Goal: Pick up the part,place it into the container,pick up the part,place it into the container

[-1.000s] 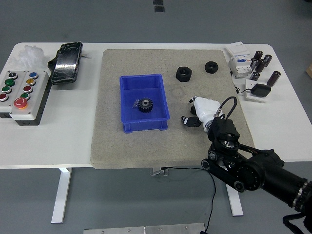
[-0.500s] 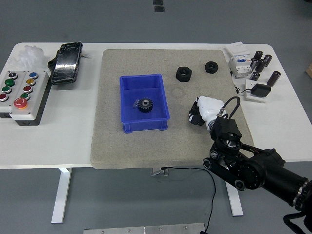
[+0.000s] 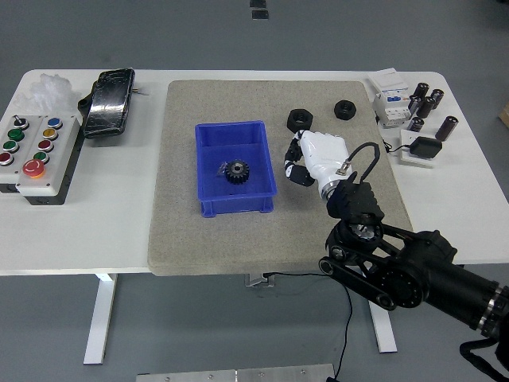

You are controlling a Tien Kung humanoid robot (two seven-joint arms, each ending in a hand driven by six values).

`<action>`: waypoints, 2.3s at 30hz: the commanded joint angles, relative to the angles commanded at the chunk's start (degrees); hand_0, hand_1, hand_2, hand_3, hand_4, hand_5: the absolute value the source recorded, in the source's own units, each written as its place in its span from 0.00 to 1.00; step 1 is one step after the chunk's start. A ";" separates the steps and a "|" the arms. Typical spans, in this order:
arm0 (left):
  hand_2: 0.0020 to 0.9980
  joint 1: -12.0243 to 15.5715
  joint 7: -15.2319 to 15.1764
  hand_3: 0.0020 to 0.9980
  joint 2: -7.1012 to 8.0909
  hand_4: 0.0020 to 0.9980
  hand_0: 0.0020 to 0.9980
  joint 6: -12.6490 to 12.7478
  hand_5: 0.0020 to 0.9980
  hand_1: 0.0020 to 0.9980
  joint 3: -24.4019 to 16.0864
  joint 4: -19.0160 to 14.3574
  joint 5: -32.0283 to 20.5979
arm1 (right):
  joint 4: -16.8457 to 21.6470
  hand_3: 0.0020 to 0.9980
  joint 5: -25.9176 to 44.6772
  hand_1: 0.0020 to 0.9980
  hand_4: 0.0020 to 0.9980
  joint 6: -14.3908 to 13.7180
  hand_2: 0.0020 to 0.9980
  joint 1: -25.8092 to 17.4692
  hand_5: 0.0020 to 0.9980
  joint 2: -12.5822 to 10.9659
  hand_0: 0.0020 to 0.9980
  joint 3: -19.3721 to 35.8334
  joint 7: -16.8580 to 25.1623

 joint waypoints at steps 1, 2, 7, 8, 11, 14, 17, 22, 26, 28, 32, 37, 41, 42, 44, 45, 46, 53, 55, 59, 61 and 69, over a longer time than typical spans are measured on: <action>0.68 -0.03 0.01 0.79 0.01 0.79 0.67 0.00 0.42 0.68 0.00 0.00 0.01 | 0.73 0.38 -0.14 0.43 0.17 -0.89 0.23 0.60 0.09 0.53 0.25 -1.04 0.00; 0.68 -0.05 0.01 0.79 0.02 0.79 0.67 0.00 0.42 0.68 0.01 0.00 0.01 | 1.24 0.46 0.01 0.50 0.21 -1.69 0.36 1.12 0.01 1.02 0.36 -2.05 0.00; 0.68 -0.13 0.06 0.79 0.01 0.79 0.67 0.00 0.42 0.68 0.15 0.00 -0.12 | 1.00 0.46 2.73 0.50 0.21 -1.91 0.36 2.76 0.01 3.32 0.36 -7.70 0.00; 0.68 -0.13 0.06 0.79 0.00 0.79 0.67 0.01 0.42 0.68 0.20 0.00 -0.19 | 0.64 0.72 3.10 0.78 0.39 -1.41 0.81 2.81 0.31 3.62 0.60 -8.78 0.00; 0.68 -0.05 0.14 0.79 0.00 0.79 0.67 0.04 0.42 0.68 0.16 0.00 -0.19 | 0.13 0.72 2.59 0.78 0.39 -0.59 0.81 2.75 0.31 3.97 0.60 -9.75 0.00; 0.68 0.03 0.26 0.78 0.00 0.79 0.67 0.03 0.42 0.68 0.03 0.00 -0.17 | 0.24 0.78 1.13 0.82 0.56 -0.37 0.85 2.66 0.36 4.11 0.66 -9.37 0.00; 0.68 0.02 0.25 0.78 -0.01 0.79 0.67 0.04 0.42 0.68 -0.06 0.00 -0.22 | 0.40 0.78 0.18 0.82 0.56 -0.43 0.85 2.53 0.36 4.22 0.66 -8.87 0.00; 0.68 -0.06 0.01 0.78 -0.01 0.79 0.67 0.04 0.42 0.68 -0.05 0.00 -0.37 | 0.72 0.83 -0.57 0.83 0.76 -1.06 0.86 2.41 0.44 4.21 0.66 -8.27 0.00; 0.68 -0.16 -0.49 0.78 0.00 0.78 0.67 0.13 0.41 0.68 -0.44 0.00 -0.59 | 0.08 0.76 2.35 0.77 0.75 -4.78 0.80 0.75 0.44 3.84 0.61 -5.64 0.06; 0.68 -0.22 -0.71 0.78 0.01 0.78 0.67 0.15 0.41 0.68 -0.42 0.00 -0.65 | -0.81 0.76 5.07 0.77 0.75 -7.66 0.80 -0.90 0.44 3.37 0.61 -3.33 1.67; 0.68 -0.13 -0.81 0.78 -0.15 0.78 0.67 0.14 0.41 0.68 -0.29 0.00 -0.56 | -4.88 0.67 14.35 0.67 0.76 -14.43 0.70 -6.20 0.43 1.79 0.55 4.14 10.66; 0.68 0.62 -0.12 0.78 -0.44 0.78 0.67 0.27 0.41 0.68 -1.01 0.00 0.04 | -2.77 0.67 25.17 0.67 0.76 -9.74 0.70 -13.34 0.43 -0.13 0.55 14.76 21.42; 0.68 1.01 0.04 0.78 -0.57 0.78 0.67 0.39 0.41 0.68 -1.50 0.00 0.32 | 1.96 0.65 34.00 0.67 0.80 -4.44 0.69 -19.21 0.49 -1.46 0.60 23.54 30.22; 0.68 1.05 -0.04 0.78 -0.60 0.78 0.67 0.42 0.41 0.68 -1.45 0.00 0.22 | 3.26 0.65 36.41 0.67 0.80 -3.12 0.69 -20.75 0.49 -1.68 0.60 25.84 32.63; 0.68 1.03 -0.21 0.78 -0.66 0.78 0.67 0.44 0.40 0.68 -1.30 0.00 0.00 | 5.47 0.65 40.40 0.67 0.81 -1.08 0.68 -23.26 0.54 -1.92 0.60 29.28 36.61; 0.68 1.01 -0.34 0.78 -0.71 0.78 0.67 0.45 0.40 0.68 -1.16 0.00 -0.17 | 6.76 0.65 42.81 0.67 0.81 -0.21 0.68 -24.72 0.54 -1.98 0.60 31.14 39.02; 0.68 1.00 -0.45 0.78 -0.76 0.78 0.67 0.46 0.40 0.68 -1.05 0.00 -0.31 | 7.98 0.65 45.22 0.67 0.81 0.33 0.68 -26.09 0.54 -2.02 0.60 32.84 41.42; 0.68 1.27 -0.53 0.78 -1.06 0.78 0.67 0.30 0.40 0.68 -0.79 0.00 0.16 | 9.86 0.64 60.69 0.67 0.80 0.08 0.68 -30.32 0.55 -1.81 0.60 38.51 56.71; 0.68 1.44 -0.49 0.78 -1.01 0.78 0.67 0.25 0.40 0.68 -0.79 0.00 0.54 | 9.72 0.64 64.84 0.67 0.80 -1.12 0.68 -30.29 0.55 -1.65 0.60 38.69 60.42; 0.68 1.73 -0.59 0.78 -0.94 0.78 0.67 0.23 0.40 0.68 -0.56 0.00 0.73 | 10.46 0.64 70.31 0.67 0.78 -5.87 0.68 -30.05 0.57 -1.80 0.62 39.34 65.69; 0.68 1.87 -0.61 0.78 -0.92 0.78 0.67 0.22 0.40 0.68 -0.46 0.00 0.78 | 11.15 0.64 70.38 0.67 0.78 -8.93 0.68 -30.01 0.57 -1.99 0.62 39.50 66.17; 0.67 2.61 -0.61 0.78 -1.39 0.78 0.67 0.28 0.40 0.67 -0.52 0.00 0.57 | 13.25 0.64 61.93 0.67 0.73 -14.43 0.67 -31.37 0.56 -1.90 0.63 41.47 61.79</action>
